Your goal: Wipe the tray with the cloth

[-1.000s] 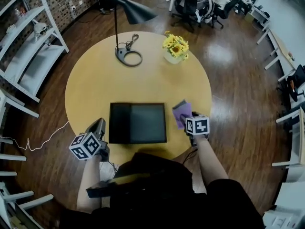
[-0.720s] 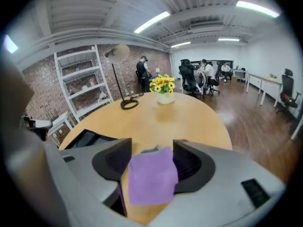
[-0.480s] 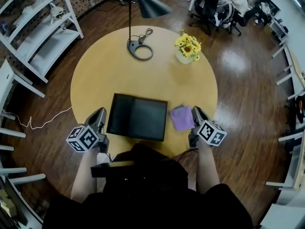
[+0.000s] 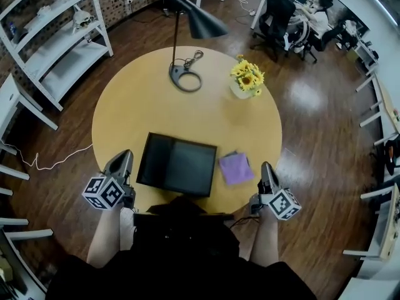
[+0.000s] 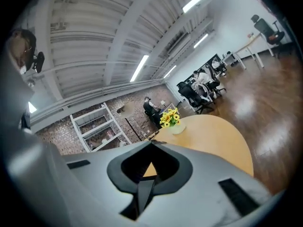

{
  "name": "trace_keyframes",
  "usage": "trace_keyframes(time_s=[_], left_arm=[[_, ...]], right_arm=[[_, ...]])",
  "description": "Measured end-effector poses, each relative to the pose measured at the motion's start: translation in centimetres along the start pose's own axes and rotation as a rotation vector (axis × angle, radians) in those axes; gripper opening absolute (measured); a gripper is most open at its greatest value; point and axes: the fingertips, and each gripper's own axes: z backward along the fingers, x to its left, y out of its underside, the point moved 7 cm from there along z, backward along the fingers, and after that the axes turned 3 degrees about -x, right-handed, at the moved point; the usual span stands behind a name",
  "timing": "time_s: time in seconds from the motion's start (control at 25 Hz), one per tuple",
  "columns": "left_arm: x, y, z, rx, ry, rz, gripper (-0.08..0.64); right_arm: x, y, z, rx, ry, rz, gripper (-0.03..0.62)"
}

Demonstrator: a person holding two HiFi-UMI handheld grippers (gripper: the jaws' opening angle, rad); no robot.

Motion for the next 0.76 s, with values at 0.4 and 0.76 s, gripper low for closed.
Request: trace_keyframes(time_s=[0.4, 0.76], left_arm=[[-1.9, -1.9, -0.8, -0.06, 0.081, -0.121, 0.0], [-0.3, -3.4, -0.6, -0.128, 0.025, -0.143, 0.0]], right_arm=[[1.5, -0.1, -0.5, -0.033, 0.01, 0.091, 0.002], [4.0, -1.6, -1.8, -0.15, 0.004, 0.168, 0.002]])
